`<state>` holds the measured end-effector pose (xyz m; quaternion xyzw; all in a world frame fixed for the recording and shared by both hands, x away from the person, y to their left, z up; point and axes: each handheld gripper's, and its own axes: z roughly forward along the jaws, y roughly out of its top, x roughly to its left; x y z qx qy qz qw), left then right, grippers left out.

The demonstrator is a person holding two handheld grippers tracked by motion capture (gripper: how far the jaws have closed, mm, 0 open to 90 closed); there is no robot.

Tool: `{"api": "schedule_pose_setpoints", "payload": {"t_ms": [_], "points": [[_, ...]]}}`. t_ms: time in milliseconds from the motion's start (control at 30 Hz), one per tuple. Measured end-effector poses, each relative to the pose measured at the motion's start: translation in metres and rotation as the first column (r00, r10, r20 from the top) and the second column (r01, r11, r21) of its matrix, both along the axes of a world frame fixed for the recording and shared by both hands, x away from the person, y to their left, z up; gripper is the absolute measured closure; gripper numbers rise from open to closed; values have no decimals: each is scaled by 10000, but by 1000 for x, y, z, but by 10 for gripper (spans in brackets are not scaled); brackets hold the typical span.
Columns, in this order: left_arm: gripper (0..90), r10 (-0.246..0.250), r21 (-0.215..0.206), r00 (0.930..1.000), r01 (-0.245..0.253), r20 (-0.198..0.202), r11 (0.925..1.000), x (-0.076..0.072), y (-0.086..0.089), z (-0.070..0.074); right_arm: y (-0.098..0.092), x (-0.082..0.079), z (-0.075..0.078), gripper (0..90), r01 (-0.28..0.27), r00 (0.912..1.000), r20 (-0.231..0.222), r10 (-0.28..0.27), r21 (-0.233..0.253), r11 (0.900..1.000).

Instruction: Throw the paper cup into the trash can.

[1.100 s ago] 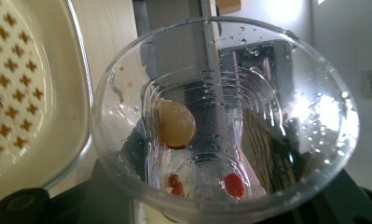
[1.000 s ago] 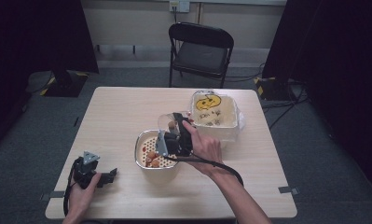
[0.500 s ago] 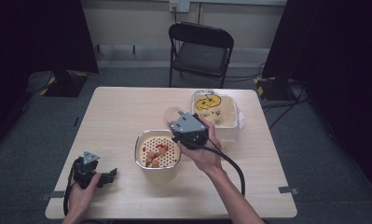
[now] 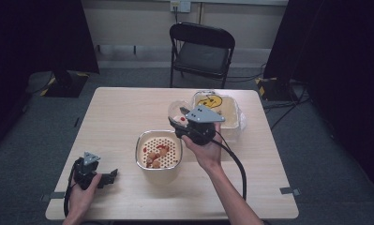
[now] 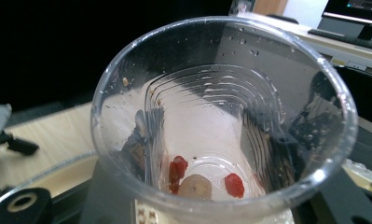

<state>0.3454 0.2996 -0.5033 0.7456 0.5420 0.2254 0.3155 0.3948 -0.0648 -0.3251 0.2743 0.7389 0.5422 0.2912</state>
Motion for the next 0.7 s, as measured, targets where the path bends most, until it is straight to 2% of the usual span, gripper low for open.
{"api": "schedule_pose_setpoints", "payload": {"t_ms": [167, 367, 400, 433, 567, 700], "points": [[0, -1, 2, 10000, 1, -1, 10000, 0, 0, 0, -4, 4, 2, 503, 135, 9997, 197, -147, 587, 9982], [0, 2, -4, 10000, -2, 1, 10000, 0, 0, 0, -9, 8, 7, 503, 420, 9982, 396, -452, 794, 9960], [0, -1, 4, 10000, 1, -4, 10000, 0, 0, 0, -14, 11, 8, 503, 369, 9988, 288, -405, 1166, 9925], [0, 1, -2, 10000, -1, 1, 10000, 0, 0, 0, -17, 13, 9, 503, 480, 9981, 318, -522, 1211, 9915], [0, 2, -4, 10000, -2, 0, 10000, 0, 0, 0, -25, 19, 12, 504, 759, 9962, 336, -803, 1164, 9903], [0, 3, -2, 10000, -3, -1, 10000, 0, 0, 0, -37, 28, 17, 503, 1176, 9925, 218, -1200, 919, 9888]]}}
